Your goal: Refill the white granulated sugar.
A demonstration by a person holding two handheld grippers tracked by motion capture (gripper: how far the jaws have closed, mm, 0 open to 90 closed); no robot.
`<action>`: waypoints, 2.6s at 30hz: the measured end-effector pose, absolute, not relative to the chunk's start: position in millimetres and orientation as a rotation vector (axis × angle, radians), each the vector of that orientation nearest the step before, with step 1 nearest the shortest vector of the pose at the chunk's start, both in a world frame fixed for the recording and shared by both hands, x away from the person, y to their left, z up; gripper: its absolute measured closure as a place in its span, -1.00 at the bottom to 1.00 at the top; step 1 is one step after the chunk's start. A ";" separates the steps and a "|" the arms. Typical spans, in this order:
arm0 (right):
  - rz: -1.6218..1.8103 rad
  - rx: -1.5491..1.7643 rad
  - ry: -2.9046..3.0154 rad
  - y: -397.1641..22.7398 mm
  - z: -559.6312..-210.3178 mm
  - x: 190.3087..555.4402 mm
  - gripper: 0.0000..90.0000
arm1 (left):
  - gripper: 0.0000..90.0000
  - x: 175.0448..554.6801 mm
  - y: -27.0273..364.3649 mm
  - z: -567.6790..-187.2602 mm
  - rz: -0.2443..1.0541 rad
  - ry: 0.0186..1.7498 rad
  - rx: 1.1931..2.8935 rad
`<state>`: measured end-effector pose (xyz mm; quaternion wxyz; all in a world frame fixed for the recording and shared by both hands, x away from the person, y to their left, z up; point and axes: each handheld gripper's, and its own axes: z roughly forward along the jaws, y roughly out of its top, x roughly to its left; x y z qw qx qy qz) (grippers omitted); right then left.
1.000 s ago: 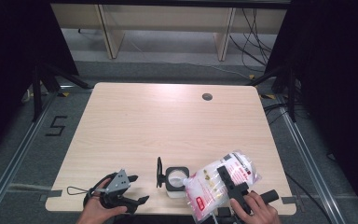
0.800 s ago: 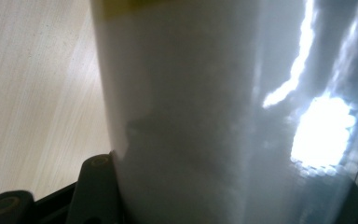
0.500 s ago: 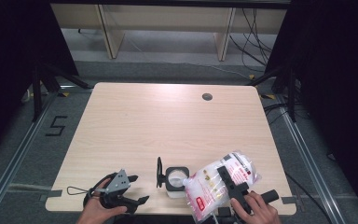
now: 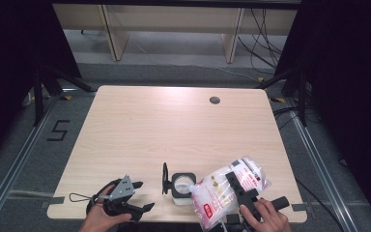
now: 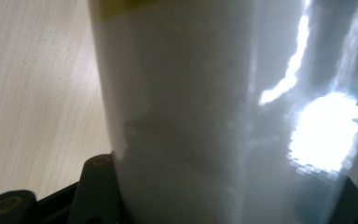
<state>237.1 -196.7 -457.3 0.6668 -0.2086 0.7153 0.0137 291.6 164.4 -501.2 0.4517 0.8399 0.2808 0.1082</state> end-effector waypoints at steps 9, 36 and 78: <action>0.033 -0.482 1.608 -196.8 -456.3 237.6 0.07 | -0.59 291.4 164.5 -501.1 0.269 0.695 2.076; 0.026 -0.482 1.601 -197.0 -456.4 237.1 0.07 | -0.59 292.4 165.3 -500.7 0.273 0.680 2.091; -0.001 -0.509 1.587 -196.1 -454.2 235.8 0.07 | -0.59 291.4 164.5 -501.0 0.267 0.694 2.076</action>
